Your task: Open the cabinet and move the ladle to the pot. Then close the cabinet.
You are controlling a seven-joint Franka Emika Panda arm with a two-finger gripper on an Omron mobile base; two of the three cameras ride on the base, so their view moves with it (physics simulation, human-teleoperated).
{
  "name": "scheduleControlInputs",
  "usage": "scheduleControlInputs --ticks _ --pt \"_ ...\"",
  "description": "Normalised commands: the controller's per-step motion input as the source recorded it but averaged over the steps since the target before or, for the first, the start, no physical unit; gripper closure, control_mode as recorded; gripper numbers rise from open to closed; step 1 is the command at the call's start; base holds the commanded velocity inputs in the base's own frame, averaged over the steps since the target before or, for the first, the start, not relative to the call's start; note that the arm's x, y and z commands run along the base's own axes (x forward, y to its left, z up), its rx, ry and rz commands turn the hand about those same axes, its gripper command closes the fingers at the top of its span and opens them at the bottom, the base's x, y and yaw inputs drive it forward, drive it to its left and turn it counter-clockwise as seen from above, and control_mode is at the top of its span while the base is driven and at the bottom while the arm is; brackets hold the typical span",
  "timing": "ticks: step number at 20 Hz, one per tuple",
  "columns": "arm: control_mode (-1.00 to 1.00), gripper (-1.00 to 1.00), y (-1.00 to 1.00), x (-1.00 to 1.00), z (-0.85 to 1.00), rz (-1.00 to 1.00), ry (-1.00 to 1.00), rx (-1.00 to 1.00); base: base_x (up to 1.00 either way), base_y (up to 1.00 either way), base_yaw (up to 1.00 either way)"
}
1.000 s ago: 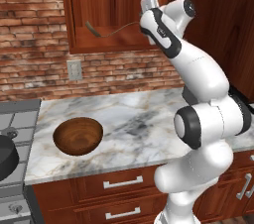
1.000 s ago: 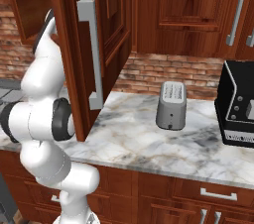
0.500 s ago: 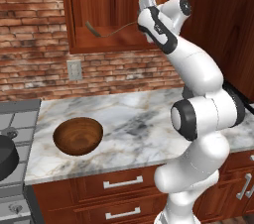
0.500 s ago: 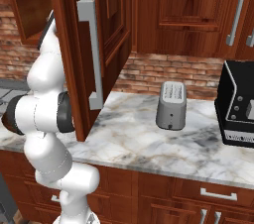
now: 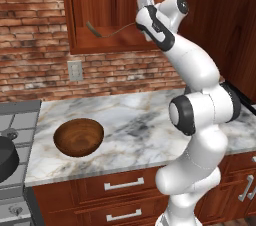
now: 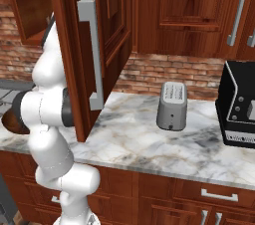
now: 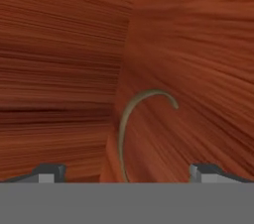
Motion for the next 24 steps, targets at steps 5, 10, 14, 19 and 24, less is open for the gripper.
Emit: scheduleControlInputs --ticks 5,10,14,19,24 --pt "-1.00 -1.00 0.03 0.28 -0.10 0.00 0.00 0.00 0.00 0.00 0.00" --pt "-1.00 -1.00 0.00 0.18 -0.19 0.00 0.00 0.02 0.00 0.00 0.00" --pt "-1.00 -1.00 0.00 0.17 -0.23 0.00 0.00 0.03 0.00 0.00 0.00" --pt "-1.00 -1.00 0.00 0.18 -0.27 0.00 0.00 0.04 0.00 0.00 0.00" --pt "-1.00 -1.00 0.00 0.14 -0.28 0.00 0.00 0.04 0.00 0.00 0.00"
